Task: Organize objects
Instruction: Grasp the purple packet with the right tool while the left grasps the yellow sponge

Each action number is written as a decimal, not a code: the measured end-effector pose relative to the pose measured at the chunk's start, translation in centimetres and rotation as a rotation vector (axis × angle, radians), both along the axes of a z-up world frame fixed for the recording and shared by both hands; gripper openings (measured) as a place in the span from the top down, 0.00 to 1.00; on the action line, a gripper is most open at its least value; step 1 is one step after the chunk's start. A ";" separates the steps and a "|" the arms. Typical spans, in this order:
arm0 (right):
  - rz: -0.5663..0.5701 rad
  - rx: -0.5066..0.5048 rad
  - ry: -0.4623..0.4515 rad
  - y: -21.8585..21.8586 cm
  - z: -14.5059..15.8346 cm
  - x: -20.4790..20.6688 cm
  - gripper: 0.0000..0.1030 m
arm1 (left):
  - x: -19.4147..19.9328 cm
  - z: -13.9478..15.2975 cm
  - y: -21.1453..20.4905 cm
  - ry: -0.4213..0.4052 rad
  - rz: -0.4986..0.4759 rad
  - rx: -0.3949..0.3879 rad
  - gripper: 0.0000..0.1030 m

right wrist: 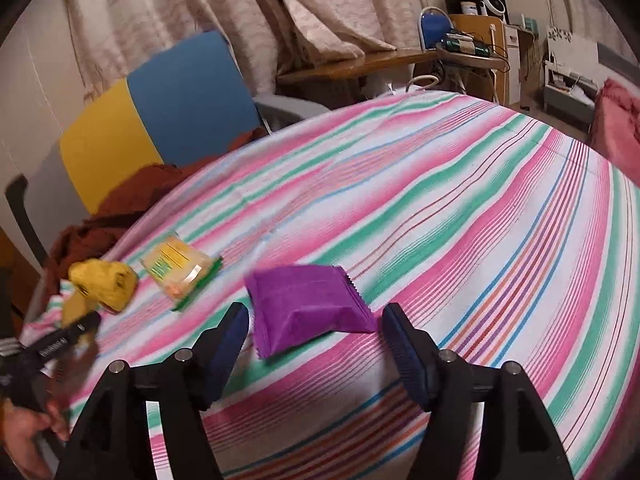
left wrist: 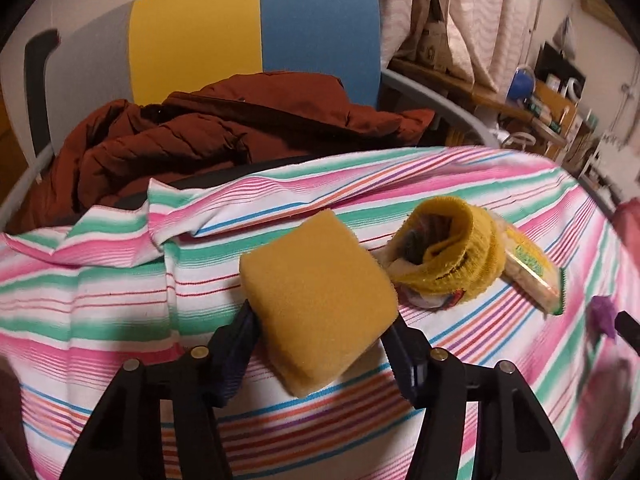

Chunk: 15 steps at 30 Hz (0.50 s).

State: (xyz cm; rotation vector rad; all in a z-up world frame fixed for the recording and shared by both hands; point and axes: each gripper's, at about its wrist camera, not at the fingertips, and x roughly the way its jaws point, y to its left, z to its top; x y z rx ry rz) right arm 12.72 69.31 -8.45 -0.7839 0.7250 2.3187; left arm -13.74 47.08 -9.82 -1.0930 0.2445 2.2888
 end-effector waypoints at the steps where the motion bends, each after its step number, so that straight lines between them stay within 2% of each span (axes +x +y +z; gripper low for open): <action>1: 0.005 0.009 0.005 -0.1 0.2 -0.1 0.31 | 0.0 0.0 -0.3 -0.006 -0.003 0.016 0.42; 2: 0.012 0.020 -0.001 -0.1 0.3 -0.4 0.31 | 0.1 0.0 -0.4 -0.014 -0.008 0.035 0.42; 6: 0.032 0.040 -0.147 0.1 -0.7 -3.1 0.31 | 0.3 0.1 -1.5 -0.045 -0.019 0.086 0.42; 10: 0.003 0.017 -0.148 0.5 -1.3 -3.2 0.43 | 0.6 0.1 -1.8 -0.055 -0.024 0.089 0.37; 12: -0.005 0.020 -0.139 0.4 -1.3 -2.9 0.49 | 0.7 0.2 -1.7 -0.062 -0.026 0.081 0.28; 14: -0.014 0.021 -0.138 0.5 -1.4 -2.7 0.54 | 0.9 0.5 -1.6 -0.050 0.003 0.052 0.10; 15: -0.020 0.026 -0.139 0.4 -1.4 -2.6 0.55 | 0.8 0.7 -1.6 -0.048 0.032 0.049 0.06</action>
